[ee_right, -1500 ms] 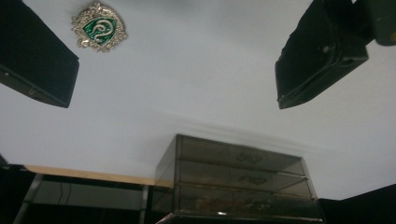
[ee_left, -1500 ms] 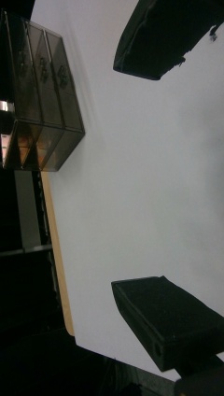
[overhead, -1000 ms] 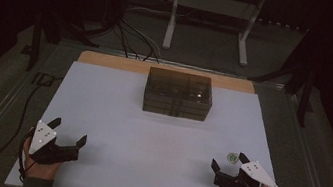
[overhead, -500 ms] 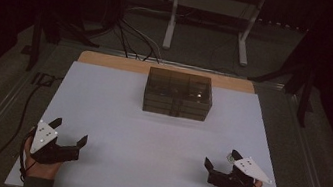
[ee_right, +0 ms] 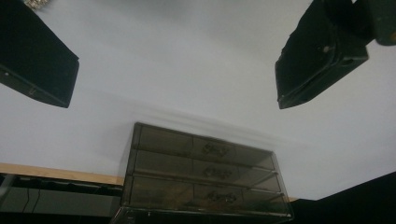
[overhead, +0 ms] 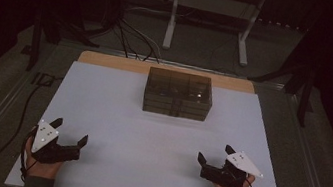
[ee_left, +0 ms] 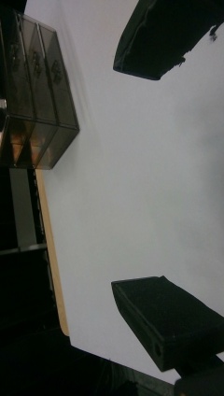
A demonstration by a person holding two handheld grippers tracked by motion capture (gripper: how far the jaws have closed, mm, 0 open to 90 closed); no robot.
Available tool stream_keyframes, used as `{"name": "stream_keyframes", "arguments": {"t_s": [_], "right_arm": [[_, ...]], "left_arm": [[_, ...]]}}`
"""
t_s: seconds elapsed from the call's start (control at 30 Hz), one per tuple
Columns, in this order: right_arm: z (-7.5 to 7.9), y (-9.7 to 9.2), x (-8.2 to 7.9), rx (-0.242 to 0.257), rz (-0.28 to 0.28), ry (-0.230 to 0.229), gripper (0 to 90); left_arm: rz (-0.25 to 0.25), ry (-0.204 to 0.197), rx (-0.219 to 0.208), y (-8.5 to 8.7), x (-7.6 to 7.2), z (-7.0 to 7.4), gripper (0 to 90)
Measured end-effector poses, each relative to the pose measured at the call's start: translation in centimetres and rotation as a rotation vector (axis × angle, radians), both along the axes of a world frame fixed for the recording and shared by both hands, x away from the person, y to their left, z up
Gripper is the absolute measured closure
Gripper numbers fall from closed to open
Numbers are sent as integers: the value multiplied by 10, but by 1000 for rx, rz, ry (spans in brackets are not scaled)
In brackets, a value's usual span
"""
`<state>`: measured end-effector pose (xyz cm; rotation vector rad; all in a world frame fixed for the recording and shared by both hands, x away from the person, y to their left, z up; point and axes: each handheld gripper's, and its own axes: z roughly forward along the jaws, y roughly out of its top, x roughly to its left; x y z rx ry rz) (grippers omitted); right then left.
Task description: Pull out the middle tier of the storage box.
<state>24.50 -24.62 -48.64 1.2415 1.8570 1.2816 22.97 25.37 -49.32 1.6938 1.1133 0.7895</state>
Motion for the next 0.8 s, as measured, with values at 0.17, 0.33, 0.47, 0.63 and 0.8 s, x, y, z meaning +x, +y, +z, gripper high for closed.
{"name": "stream_keyframes", "arguments": {"t_s": [0.17, 0.33, 0.47, 0.63, 0.8], "right_arm": [[0, 5, 4, 9, -3, 4, 0], [1, 13, 10, 13, -5, 10, 0], [1, 19, 14, 21, -3, 7, 0], [1, 26, 19, 27, -1, 8, 0], [2, 33, 23, 25, -4, 3, 0]], "left_arm": [[-4, -1, 3, -1, 0, 0, 6], [0, -1, -7, 1, 0, 0, 6], [0, 1, -6, 1, 0, 0, 6], [-2, 2, -6, 1, 0, 0, 6], [1, 2, -5, 1, 0, 0, 6]]}}
